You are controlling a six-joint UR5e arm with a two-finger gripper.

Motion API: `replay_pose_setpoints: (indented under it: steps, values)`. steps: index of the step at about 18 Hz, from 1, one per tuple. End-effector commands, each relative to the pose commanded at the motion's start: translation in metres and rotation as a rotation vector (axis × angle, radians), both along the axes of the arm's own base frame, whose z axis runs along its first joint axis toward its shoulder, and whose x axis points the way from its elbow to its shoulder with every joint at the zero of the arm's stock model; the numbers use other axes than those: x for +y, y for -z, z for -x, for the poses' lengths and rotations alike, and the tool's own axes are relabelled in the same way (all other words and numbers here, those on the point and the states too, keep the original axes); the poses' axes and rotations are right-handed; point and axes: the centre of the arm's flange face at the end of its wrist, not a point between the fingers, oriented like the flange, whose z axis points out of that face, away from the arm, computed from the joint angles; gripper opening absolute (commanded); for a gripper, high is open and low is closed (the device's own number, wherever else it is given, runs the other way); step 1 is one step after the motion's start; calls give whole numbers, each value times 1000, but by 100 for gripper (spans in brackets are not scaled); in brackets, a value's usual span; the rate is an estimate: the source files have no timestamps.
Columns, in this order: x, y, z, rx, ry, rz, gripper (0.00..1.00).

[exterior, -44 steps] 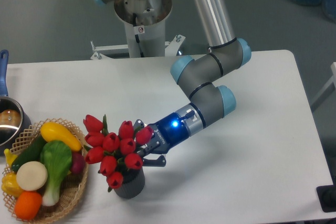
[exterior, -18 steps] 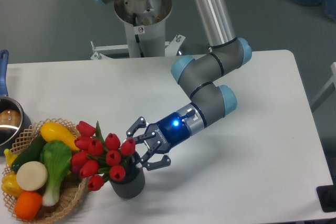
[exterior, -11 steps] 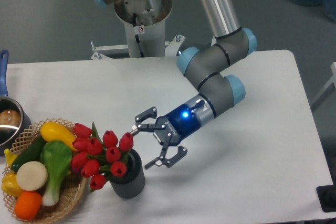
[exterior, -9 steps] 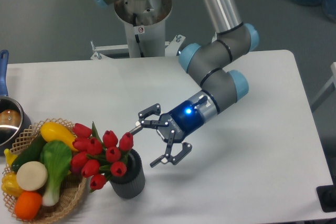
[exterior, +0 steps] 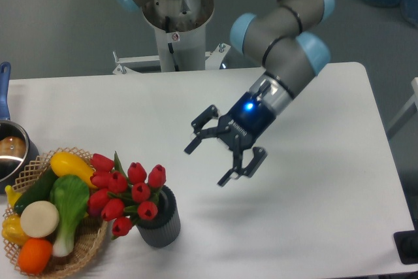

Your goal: Insert the flowers into the vase

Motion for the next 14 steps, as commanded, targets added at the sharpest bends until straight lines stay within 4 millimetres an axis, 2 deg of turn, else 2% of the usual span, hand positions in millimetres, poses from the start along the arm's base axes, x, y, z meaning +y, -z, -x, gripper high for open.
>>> replay_pose_setpoints:
  steps: [4,7,9,11,14]
  values:
    - [-25,-32,-4,171,-134,227,100]
    - [-51,-66,-20,282,-231,396,100]
    - [-66,-77,-29,317,-265,496,100]
    - [-78,-99,-45,365,-296,555,100]
    - [-98,-111,-59,464,-281,696,100]
